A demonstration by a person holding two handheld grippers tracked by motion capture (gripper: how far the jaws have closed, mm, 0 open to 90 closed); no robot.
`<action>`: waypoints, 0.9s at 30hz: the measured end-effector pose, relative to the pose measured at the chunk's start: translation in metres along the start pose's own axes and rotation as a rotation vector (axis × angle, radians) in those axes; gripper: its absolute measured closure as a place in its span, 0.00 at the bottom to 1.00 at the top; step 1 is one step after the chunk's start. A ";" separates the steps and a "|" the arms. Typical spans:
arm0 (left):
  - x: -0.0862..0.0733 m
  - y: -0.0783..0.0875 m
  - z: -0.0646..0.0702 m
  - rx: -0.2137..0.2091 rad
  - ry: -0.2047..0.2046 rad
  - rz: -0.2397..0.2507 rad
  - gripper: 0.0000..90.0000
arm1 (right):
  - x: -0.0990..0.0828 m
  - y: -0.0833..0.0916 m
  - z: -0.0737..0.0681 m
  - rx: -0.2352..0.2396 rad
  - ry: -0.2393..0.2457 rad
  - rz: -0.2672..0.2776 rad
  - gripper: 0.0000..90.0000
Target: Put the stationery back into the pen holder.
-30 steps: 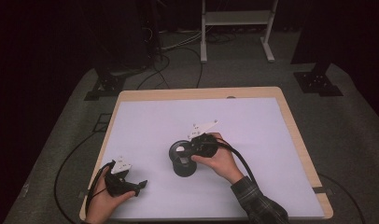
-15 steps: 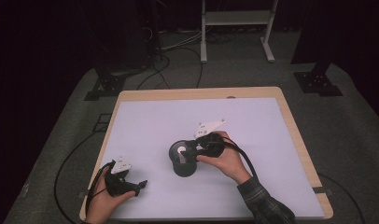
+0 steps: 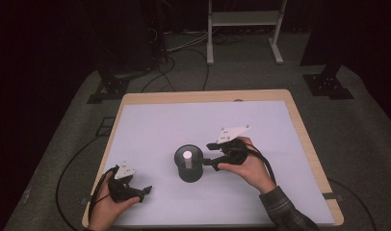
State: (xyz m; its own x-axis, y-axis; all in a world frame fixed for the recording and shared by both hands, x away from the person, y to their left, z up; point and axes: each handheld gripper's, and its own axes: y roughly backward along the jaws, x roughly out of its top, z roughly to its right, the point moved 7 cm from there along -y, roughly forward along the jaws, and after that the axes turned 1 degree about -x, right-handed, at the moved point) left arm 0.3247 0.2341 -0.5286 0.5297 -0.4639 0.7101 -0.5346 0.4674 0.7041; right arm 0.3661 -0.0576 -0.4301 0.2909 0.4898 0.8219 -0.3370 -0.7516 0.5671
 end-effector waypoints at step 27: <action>0.000 0.000 0.000 0.001 0.000 0.000 0.02 | -0.105 0.064 0.025 -0.193 -0.105 -0.066 0.22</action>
State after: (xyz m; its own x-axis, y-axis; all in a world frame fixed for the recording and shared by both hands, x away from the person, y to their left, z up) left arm 0.3246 0.2340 -0.5287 0.5296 -0.4635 0.7104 -0.5356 0.4668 0.7038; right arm 0.3359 -0.1682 -0.4817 0.4059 0.4787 0.7786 -0.4765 -0.6161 0.6272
